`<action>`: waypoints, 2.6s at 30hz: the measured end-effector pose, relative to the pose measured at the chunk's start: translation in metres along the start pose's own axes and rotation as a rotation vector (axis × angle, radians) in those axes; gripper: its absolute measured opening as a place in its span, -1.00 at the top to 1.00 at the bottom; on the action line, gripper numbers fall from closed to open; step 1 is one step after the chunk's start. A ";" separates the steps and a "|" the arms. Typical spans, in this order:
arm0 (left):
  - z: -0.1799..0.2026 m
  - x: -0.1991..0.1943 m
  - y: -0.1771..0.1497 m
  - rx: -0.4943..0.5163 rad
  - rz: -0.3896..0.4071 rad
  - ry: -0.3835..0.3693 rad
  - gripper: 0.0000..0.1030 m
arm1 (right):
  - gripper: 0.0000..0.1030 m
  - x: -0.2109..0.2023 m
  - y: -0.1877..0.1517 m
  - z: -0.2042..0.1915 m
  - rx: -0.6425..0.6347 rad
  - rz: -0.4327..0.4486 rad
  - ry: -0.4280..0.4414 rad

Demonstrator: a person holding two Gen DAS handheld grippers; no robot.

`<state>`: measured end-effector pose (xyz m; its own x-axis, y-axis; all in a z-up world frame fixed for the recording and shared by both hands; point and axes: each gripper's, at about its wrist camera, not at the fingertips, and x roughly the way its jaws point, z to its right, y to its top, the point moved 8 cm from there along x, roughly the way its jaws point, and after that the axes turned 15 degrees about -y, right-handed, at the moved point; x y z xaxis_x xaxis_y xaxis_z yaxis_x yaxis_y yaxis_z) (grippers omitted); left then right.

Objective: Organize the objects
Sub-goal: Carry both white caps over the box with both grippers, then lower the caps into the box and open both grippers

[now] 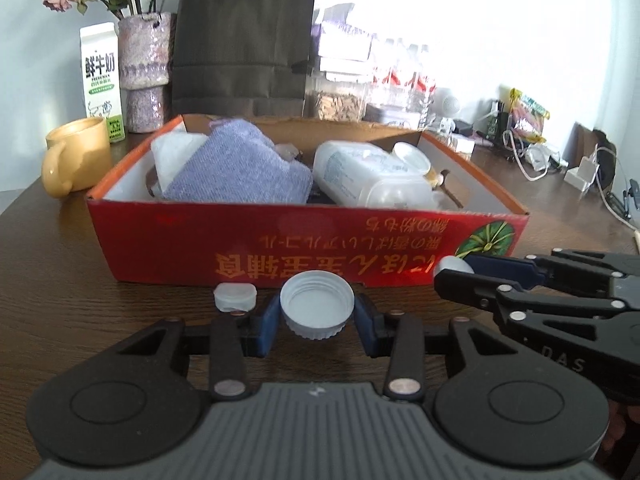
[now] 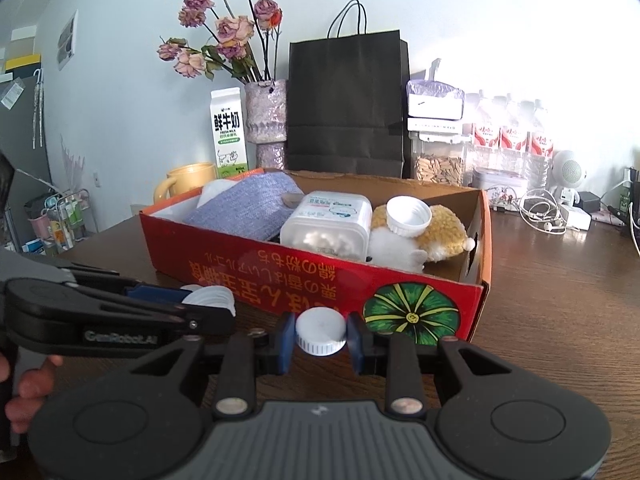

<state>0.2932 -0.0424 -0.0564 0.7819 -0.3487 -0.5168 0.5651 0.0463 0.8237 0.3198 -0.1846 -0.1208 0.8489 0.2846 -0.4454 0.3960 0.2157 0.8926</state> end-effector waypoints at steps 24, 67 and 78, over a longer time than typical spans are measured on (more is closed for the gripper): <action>-0.008 -0.020 0.104 0.036 0.245 -0.045 0.22 | 0.48 0.013 0.091 -0.017 -0.003 0.148 -0.034; -0.067 0.034 0.140 0.004 0.240 0.064 -1.00 | -1.00 0.104 0.110 0.010 0.035 0.051 -0.133; -0.052 -0.002 0.126 0.001 0.256 0.060 -1.00 | -1.00 0.070 0.103 0.006 0.021 0.064 -0.147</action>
<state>0.3768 0.0130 0.0362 0.9138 -0.2691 -0.3043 0.3465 0.1252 0.9297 0.4223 -0.1478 -0.0595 0.9142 0.1569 -0.3736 0.3451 0.1815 0.9208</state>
